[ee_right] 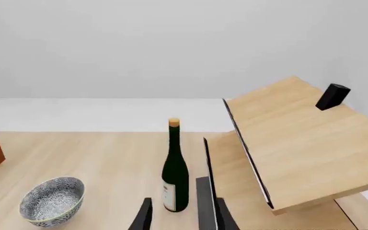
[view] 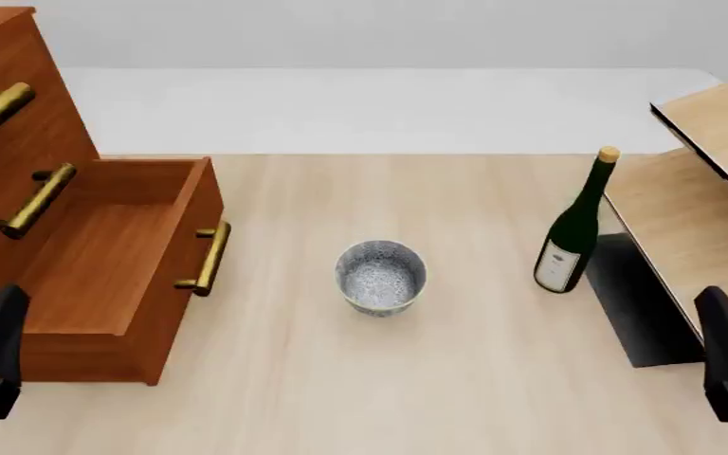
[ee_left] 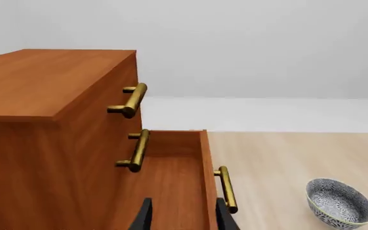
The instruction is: Put the wine bottle in the bottom drawer of the cabinet.
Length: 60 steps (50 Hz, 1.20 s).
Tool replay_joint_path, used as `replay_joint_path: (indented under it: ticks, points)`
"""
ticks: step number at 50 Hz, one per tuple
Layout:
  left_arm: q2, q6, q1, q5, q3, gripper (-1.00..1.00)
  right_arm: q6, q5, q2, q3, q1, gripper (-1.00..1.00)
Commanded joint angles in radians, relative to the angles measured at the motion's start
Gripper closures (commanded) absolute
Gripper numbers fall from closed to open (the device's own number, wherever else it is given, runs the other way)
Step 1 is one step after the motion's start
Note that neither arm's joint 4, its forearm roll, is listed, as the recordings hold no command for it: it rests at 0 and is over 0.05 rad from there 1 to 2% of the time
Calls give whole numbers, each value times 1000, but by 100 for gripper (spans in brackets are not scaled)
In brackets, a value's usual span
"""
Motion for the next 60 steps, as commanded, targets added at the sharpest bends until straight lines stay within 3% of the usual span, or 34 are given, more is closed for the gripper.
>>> replay_joint_path:
  ticks: [1, 6, 9, 11, 15, 19, 24, 26, 28, 30, 31, 41, 43, 44, 46, 53, 54, 56, 60]
  points:
    - [174, 21, 16, -76, -51, -100, 2, 27, -22, -2, -6, -100]
    - [378, 69, -37, -107, -136, -100, 12, 31, -23, -1, 0, -100]
    - [513, 46, -41, -125, -190, -100, 20, 37, -25, 1, 7, -100]
    - [516, 53, -60, -106, -225, -100, 21, 42, -25, 1, 14, -100]
    - [577, 37, -82, -46, -321, -100, 20, 41, -24, 1, 29, -100]
    - [678, 101, -98, 10, -389, -100, 17, 52, -24, 1, 28, -100]
    - [747, 67, -132, 137, -501, -100, 21, 58, -24, 1, 32, -100]
    - [798, -12, -147, 197, -549, -100, 21, 59, -23, 1, 32, -100]
    - [806, 21, -171, 233, -575, -100, 23, 64, -23, 1, 35, -100]
    - [837, -33, -183, 258, -593, -100, 25, 69, -22, 1, 32, -100]
    - [835, 11, -180, 265, -602, -100, 25, 71, -22, 1, 34, -100]
    - [917, 45, -210, 289, -596, -100, 26, 75, -12, 1, 45, -100]
    - [939, -8, -210, 287, -593, -100, 25, 77, -13, 1, 47, -100]
    - [944, 29, -220, 276, -579, -100, 17, 81, -14, 1, 45, -100]
    - [957, -7, -225, 275, -576, -100, 18, 83, -16, 1, 48, -100]
    - [1003, 32, -238, 252, -546, -100, 20, 86, -17, 1, 46, -100]
    - [1013, 74, -234, 245, -537, -100, 21, 87, -17, 1, 46, -100]
    - [1016, 42, -246, 244, -534, -100, 20, 90, -17, 1, 46, -100]
    - [1029, 54, -231, 230, -521, -100, 20, 91, -16, 1, 48, -100]
